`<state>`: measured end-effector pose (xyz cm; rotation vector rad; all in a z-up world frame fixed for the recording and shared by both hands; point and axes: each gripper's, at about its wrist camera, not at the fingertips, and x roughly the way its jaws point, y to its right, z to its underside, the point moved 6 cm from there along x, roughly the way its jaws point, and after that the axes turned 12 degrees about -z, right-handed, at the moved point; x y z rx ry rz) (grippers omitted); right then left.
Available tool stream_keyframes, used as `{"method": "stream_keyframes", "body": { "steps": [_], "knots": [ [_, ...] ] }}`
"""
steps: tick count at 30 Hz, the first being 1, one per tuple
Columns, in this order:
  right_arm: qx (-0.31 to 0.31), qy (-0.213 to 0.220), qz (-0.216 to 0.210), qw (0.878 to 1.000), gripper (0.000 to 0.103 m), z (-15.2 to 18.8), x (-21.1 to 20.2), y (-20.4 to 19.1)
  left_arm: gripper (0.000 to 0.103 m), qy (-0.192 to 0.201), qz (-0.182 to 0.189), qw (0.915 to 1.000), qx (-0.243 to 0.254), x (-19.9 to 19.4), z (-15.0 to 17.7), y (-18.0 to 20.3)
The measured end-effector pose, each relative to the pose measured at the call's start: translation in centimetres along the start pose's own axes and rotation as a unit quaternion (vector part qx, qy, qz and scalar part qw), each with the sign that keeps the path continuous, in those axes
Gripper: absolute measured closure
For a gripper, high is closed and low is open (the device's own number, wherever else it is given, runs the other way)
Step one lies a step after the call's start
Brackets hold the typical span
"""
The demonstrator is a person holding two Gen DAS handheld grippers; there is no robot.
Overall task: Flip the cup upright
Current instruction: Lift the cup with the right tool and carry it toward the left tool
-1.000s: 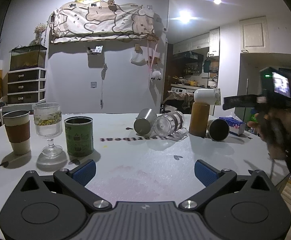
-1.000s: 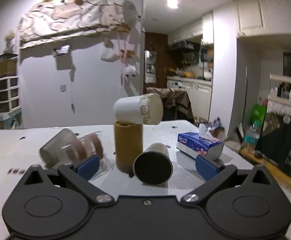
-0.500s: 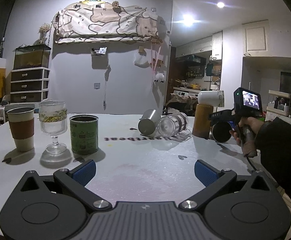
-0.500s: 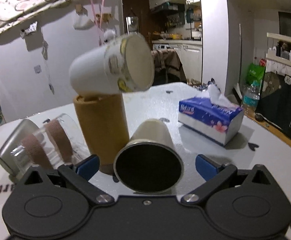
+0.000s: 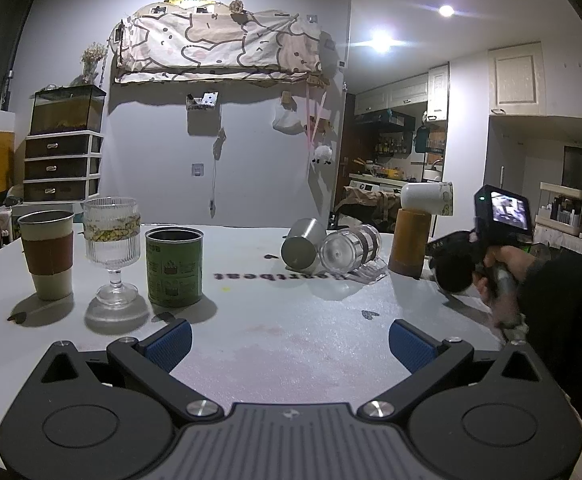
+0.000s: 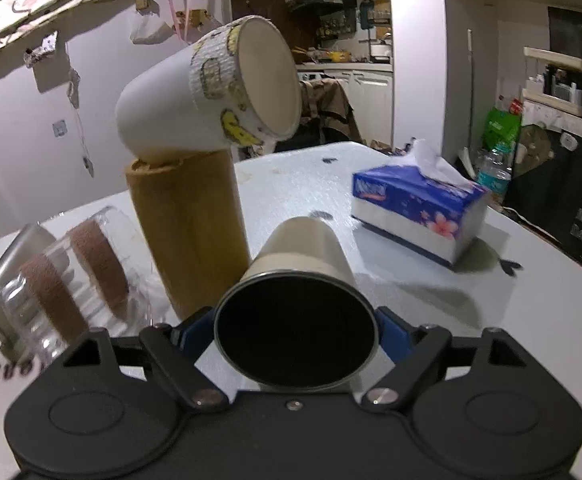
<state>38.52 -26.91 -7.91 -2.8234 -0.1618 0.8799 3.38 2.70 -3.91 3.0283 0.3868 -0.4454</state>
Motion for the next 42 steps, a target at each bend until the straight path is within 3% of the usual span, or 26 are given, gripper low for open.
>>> {"method": "stream_keyframes", "body": {
  "steps": [2,8,15,23,27,31,36,42],
  "knots": [
    [-0.014,-0.009,-0.003,1.0,0.018,1.0,-1.6,-0.7,0.0,-0.002,0.001,1.0,0.0,0.0,0.0,0.1],
    [-0.052,-0.014,-0.092,0.994,0.018,5.7,-7.7,-3.2,0.0,-0.011,0.003,0.9999,0.004,0.3,0.3,0.5],
    [-0.093,-0.026,-0.202,0.975,0.018,10.6,-14.2,-6.8,0.0,-0.028,-0.012,0.9995,0.0,1.1,0.6,0.1],
    [-0.165,-0.05,-0.319,0.932,0.018,14.9,-19.5,-12.3,0.0,-0.031,-0.027,0.9991,-0.008,1.7,0.2,-0.8],
    [-0.21,-0.053,-0.378,0.9,0.018,16.9,-21.7,-15.3,0.0,-0.038,-0.031,0.9988,-0.007,3.1,-0.5,-1.4],
    [-0.252,-0.049,-0.425,0.868,0.017,18.8,-24.0,-17.3,0.0,-0.073,-0.023,0.997,-0.009,6.3,-1.1,-2.0],
    [-0.274,-0.037,-0.43,0.859,0.017,19.7,-25.5,-17.6,0.0,-0.128,-0.011,0.9917,-0.014,10.1,-0.7,-2.2],
    [-0.306,-0.022,-0.442,0.843,0.017,20.3,-26.4,-16.8,0.0,-0.171,0.027,0.9848,-0.018,11.5,1.0,-1.5]
  ]
}}
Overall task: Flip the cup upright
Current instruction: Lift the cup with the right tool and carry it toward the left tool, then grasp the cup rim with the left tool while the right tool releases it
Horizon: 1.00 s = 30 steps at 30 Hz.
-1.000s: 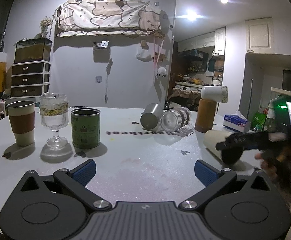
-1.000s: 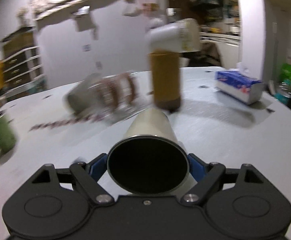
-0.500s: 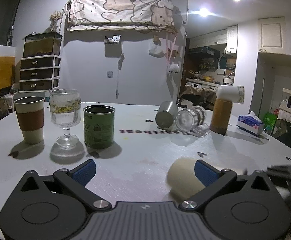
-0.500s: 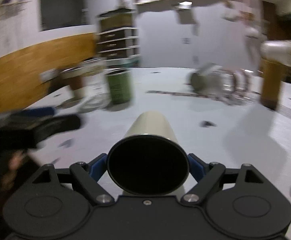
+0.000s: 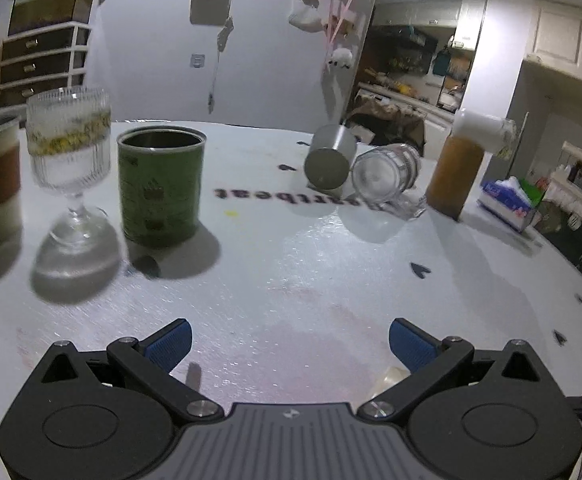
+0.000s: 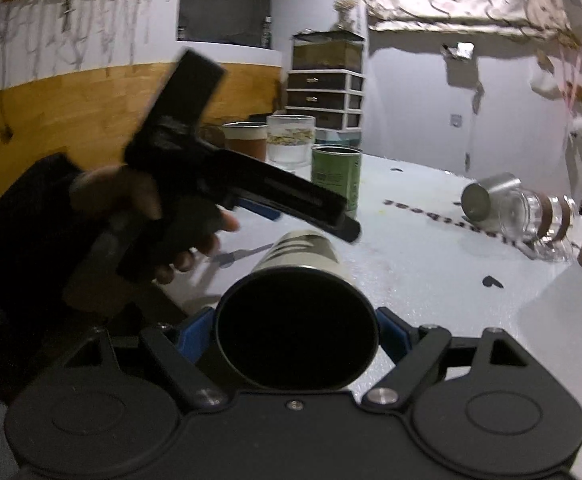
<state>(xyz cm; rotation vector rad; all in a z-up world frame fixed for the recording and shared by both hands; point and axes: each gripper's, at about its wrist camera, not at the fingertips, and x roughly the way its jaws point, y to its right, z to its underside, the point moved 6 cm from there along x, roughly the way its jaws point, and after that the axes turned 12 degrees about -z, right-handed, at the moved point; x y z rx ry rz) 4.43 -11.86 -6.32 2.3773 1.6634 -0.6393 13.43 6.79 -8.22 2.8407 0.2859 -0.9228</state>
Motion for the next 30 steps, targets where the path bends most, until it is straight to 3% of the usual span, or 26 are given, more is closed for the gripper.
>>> {"method": "stream_keyframes", "body": {
  "steps": [4,8,15,21,26,30],
  "knots": [
    [-0.002,0.002,0.006,1.0,0.014,0.2,-0.5,0.6,0.0,0.001,0.005,0.9999,-0.01,-0.6,0.2,-0.5],
    [-0.004,0.001,0.06,0.998,0.011,0.4,-1.0,2.0,0.0,0.004,0.002,0.9998,-0.019,-1.3,0.3,-1.1],
    [0.035,0.003,0.115,0.993,0.011,0.8,-1.3,5.2,0.0,0.009,0.003,0.9994,-0.033,-2.7,0.5,-1.7],
    [0.081,0.028,0.136,0.987,0.011,0.4,-1.1,7.3,0.0,0.011,0.007,0.9995,-0.029,-3.5,0.9,-1.6],
    [0.128,0.062,0.164,0.976,0.012,-0.1,-1.5,9.3,0.0,-0.008,0.027,0.9988,-0.039,-3.3,0.6,-1.5],
    [0.156,0.073,0.166,0.971,0.013,0.2,-1.7,10.2,0.002,-0.036,0.082,0.9947,-0.049,-3.1,-0.9,0.4]
  ]
}}
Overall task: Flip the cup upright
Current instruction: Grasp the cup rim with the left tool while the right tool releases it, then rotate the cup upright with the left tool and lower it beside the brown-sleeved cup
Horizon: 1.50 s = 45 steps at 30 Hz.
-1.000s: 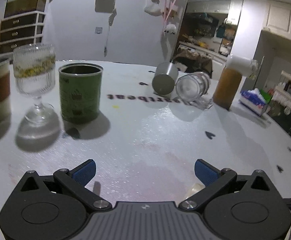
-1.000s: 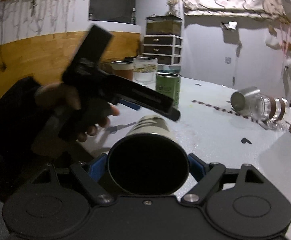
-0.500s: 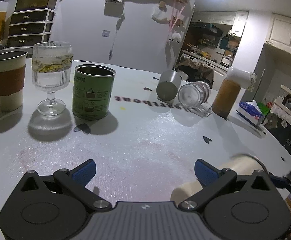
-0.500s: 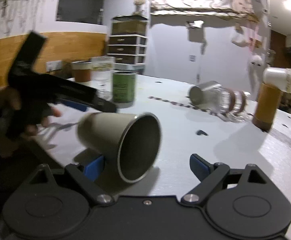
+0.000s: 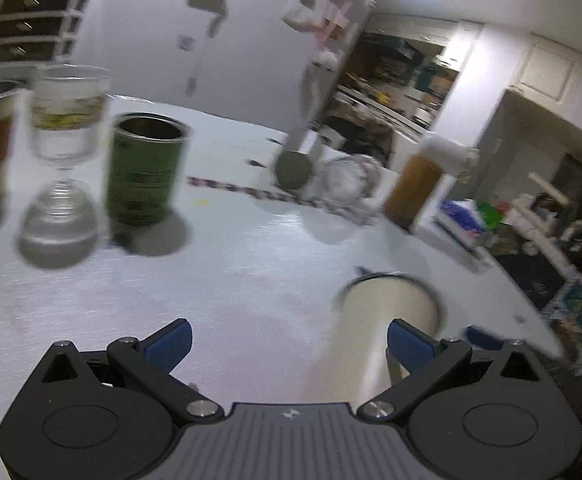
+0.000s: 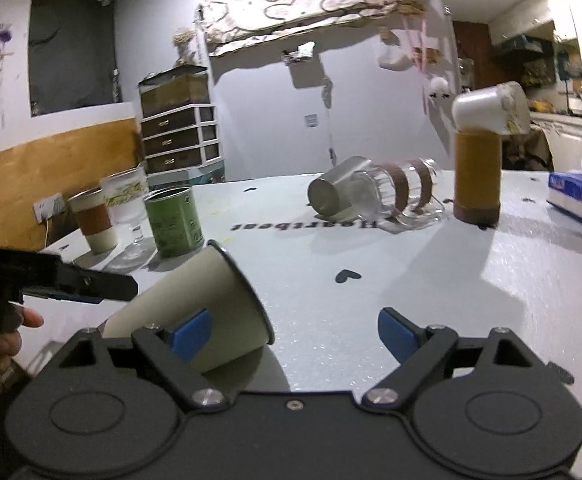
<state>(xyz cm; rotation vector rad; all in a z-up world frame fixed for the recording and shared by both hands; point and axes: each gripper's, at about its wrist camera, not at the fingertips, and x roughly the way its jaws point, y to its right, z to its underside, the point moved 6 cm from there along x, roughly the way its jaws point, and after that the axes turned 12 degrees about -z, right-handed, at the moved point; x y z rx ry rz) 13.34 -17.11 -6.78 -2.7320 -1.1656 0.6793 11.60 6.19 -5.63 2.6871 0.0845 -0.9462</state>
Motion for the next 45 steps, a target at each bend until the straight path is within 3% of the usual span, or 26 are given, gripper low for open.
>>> {"method": "stream_keyframes", "body": {
  "steps": [5,17,19,25,38,45],
  "knots": [
    [0.024,0.0,-0.001,1.0,0.014,0.6,0.1,0.8,0.01,-0.059,0.034,0.9969,0.039,2.2,-1.6,3.8],
    [0.046,0.004,-0.006,0.999,0.014,1.5,-0.4,2.0,0.012,-0.157,0.026,0.9728,0.168,7.2,-0.1,9.3],
    [0.049,0.002,-0.008,0.999,0.014,1.7,-0.4,2.2,0.026,-0.162,0.025,0.9721,0.168,7.6,0.1,9.3],
    [0.05,0.003,-0.008,0.999,0.014,2.0,-0.7,2.3,0.026,-0.14,0.014,0.9796,0.144,7.2,-0.4,8.5],
    [0.041,0.005,-0.007,0.999,0.014,1.8,-0.7,1.9,0.028,-0.024,-0.027,0.9907,0.131,1.5,-5.2,5.3],
    [0.034,0.002,-0.006,0.999,0.014,1.7,-0.7,1.5,0.029,0.011,-0.083,0.9926,0.088,0.0,-6.5,0.2]
  ]
}}
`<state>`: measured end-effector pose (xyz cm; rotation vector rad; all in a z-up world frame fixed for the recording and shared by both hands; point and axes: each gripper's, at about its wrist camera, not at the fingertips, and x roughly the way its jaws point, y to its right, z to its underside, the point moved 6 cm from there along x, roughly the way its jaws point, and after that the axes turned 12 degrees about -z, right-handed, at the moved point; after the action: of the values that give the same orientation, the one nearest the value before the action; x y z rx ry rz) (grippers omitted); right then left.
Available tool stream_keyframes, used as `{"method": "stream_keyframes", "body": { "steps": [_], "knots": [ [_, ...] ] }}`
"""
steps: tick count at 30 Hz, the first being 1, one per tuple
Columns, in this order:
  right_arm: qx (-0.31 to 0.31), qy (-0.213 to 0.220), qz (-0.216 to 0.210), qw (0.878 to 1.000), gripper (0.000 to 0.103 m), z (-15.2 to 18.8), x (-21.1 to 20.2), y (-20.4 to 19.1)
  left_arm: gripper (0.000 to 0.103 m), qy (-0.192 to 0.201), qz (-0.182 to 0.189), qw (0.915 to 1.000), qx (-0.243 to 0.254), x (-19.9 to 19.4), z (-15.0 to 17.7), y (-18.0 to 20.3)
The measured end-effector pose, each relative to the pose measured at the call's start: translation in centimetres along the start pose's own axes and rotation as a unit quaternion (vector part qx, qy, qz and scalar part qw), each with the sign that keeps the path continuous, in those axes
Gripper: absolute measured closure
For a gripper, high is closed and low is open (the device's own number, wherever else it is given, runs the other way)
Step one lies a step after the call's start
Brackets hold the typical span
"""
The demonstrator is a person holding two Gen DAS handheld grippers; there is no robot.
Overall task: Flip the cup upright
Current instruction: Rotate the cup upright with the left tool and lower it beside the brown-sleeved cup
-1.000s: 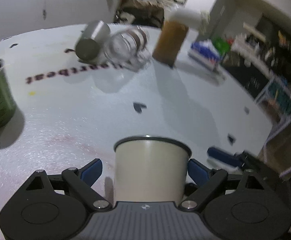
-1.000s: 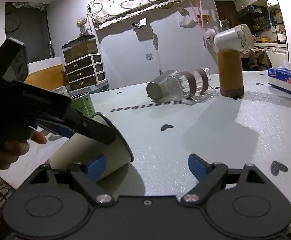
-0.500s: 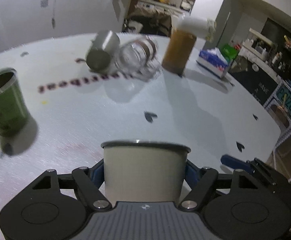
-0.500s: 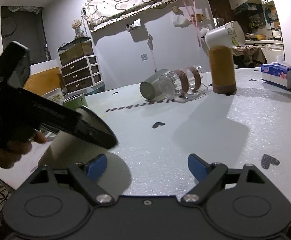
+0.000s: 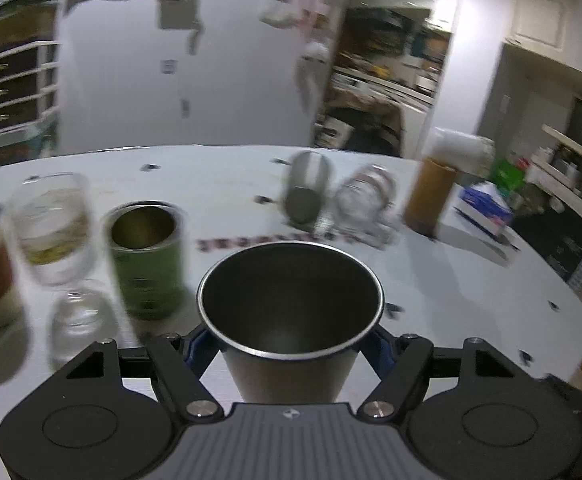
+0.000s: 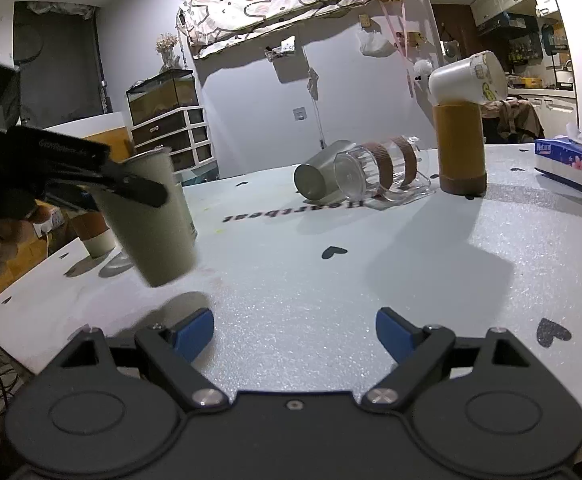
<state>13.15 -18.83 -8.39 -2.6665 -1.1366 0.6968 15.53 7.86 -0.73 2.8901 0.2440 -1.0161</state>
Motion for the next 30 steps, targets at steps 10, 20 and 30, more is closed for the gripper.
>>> {"method": "stream_keyframes", "body": {
  "steps": [10,20,30],
  "knots": [
    [0.002,-0.001,0.003,1.0,0.014,-0.1,0.3,-0.1,0.029,0.024,-0.147,0.9869,-0.061,-1.9,1.1,-11.7],
    [-0.01,0.002,0.008,1.0,0.014,-0.7,0.5,-0.8,0.029,0.038,-0.257,0.961,-0.093,-2.4,1.7,-19.4],
    [-0.017,0.002,0.011,1.0,0.014,-1.1,0.6,-1.2,0.029,0.04,-0.258,0.9584,-0.116,-1.1,1.9,-21.6]
  ]
}}
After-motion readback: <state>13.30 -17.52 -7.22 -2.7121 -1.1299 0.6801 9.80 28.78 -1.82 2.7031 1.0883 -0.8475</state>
